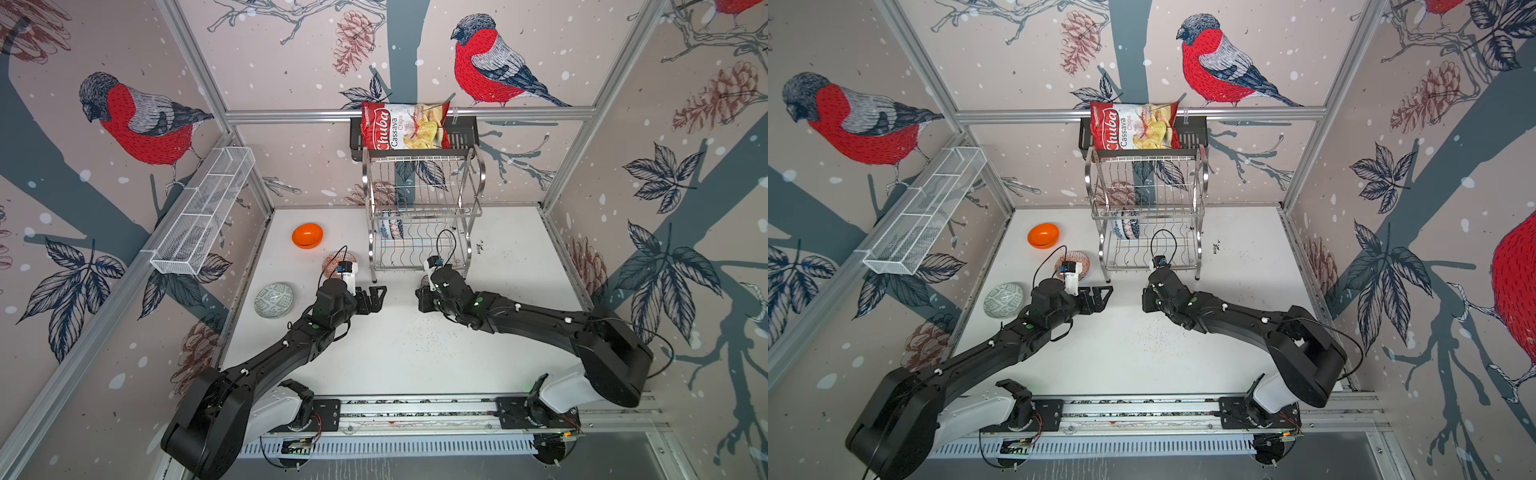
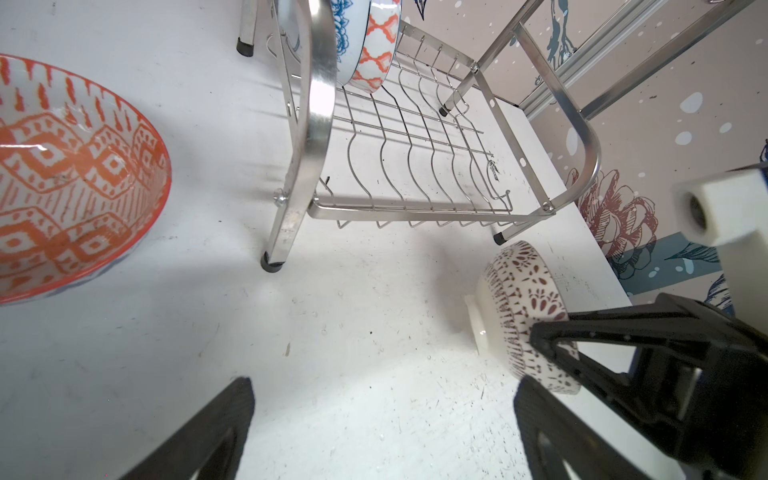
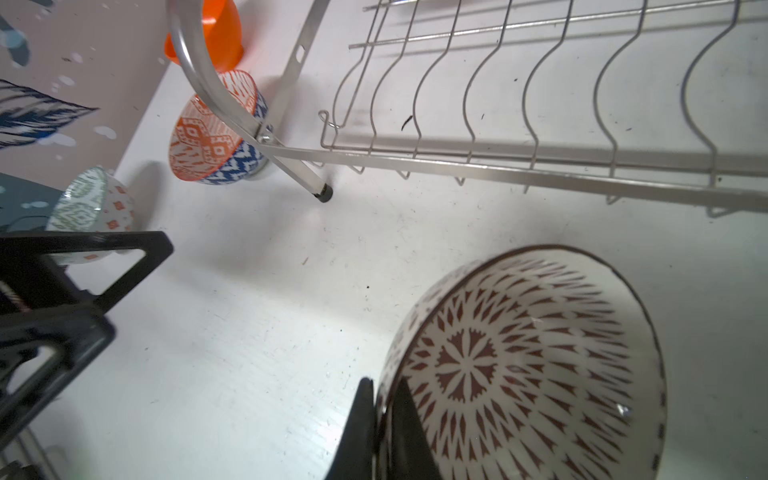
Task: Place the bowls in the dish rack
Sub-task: 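Lift the white bowl with the right gripper and tilt it on edge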
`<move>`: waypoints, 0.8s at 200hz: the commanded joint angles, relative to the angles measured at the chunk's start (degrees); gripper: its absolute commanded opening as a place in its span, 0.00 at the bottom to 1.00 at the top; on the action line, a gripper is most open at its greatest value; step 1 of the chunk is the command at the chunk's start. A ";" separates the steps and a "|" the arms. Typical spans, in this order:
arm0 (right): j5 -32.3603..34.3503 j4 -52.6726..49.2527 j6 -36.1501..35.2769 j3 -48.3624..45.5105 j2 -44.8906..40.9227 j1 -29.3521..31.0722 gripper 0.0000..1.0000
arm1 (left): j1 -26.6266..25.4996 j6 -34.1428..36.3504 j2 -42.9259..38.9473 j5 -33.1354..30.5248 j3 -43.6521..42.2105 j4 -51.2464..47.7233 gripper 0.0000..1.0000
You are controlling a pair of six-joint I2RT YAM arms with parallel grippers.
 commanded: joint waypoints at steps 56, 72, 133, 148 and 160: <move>-13.82 20.73 2.42 -7.37 -13.47 -8.99 0.00 | -0.04 -2.76 1.08 2.62 2.15 8.07 0.98; -14.39 25.34 3.19 -9.47 -15.30 -11.06 0.00 | -0.15 -2.91 1.46 2.44 4.40 7.21 0.98; -17.94 44.04 5.80 -15.05 -13.49 -15.84 0.00 | -1.54 -1.56 4.55 1.42 5.74 12.62 0.98; -18.37 47.91 6.85 -15.48 -12.04 -16.18 0.00 | -1.87 -0.21 6.44 2.44 5.88 13.78 0.98; -19.00 49.46 7.44 -14.87 -9.28 -16.39 0.00 | -2.23 0.81 7.56 1.98 6.20 13.64 0.98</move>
